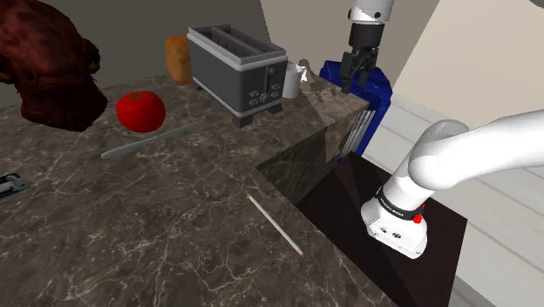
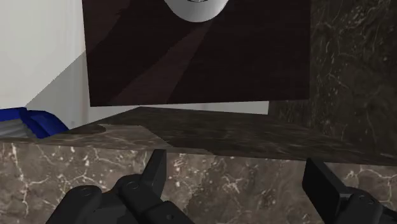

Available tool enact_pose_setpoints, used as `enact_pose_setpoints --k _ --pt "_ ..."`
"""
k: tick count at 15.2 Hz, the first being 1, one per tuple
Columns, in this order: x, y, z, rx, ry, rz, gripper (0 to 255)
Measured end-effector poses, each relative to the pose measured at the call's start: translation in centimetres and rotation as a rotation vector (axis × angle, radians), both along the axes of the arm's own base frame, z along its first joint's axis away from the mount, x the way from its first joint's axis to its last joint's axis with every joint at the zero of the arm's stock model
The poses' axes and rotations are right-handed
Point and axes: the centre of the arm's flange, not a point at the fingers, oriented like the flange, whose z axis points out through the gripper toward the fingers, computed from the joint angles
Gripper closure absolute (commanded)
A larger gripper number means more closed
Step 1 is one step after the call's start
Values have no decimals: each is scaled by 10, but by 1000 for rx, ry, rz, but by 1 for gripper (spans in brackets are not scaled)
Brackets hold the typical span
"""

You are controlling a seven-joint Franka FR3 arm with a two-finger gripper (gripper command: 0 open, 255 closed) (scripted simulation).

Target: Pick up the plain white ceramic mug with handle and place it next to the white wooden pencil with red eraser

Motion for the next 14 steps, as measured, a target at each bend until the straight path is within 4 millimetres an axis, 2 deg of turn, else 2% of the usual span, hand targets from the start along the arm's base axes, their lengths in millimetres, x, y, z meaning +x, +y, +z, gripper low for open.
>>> enact_pose_setpoints --k 2,5,14 --pt "5 0 -1 -2 -1 6 0" --pt "35 -2 -5 -11 -4 36 0" --pt "149 -10 -20 -43 -21 144 0"
